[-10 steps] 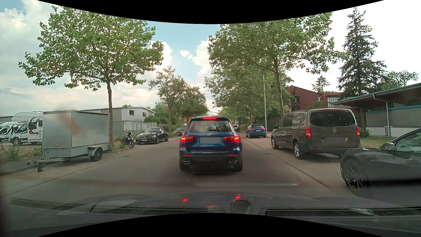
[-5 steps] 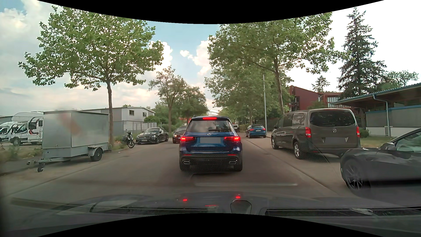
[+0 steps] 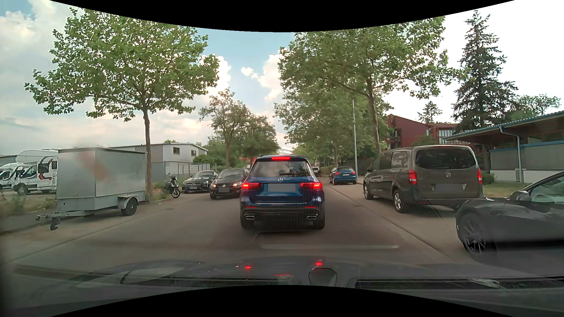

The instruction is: Follow the waypoints while adhering to traffic rules and regulations

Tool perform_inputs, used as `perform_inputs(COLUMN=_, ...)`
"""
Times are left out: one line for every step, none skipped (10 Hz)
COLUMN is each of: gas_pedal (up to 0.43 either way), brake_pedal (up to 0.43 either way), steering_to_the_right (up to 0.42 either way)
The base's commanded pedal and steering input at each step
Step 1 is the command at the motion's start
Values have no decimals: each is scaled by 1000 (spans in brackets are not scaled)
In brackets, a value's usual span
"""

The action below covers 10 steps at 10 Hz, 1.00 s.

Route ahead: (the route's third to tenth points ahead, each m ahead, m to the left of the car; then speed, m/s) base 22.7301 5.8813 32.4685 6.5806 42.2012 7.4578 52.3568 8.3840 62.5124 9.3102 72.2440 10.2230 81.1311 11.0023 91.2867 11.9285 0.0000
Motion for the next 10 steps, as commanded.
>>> perform_inputs(gas_pedal=0, brake_pedal=189, steering_to_the_right=9)
perform_inputs(gas_pedal=0, brake_pedal=189, steering_to_the_right=9)
perform_inputs(gas_pedal=0, brake_pedal=189, steering_to_the_right=9)
perform_inputs(gas_pedal=0, brake_pedal=189, steering_to_the_right=9)
perform_inputs(gas_pedal=0, brake_pedal=189, steering_to_the_right=9)
perform_inputs(gas_pedal=0, brake_pedal=189, steering_to_the_right=9)
perform_inputs(gas_pedal=0, brake_pedal=189, steering_to_the_right=9)
perform_inputs(gas_pedal=0, brake_pedal=189, steering_to_the_right=9)
perform_inputs(gas_pedal=0, brake_pedal=189, steering_to_the_right=9)
perform_inputs(gas_pedal=0, brake_pedal=189, steering_to_the_right=9)
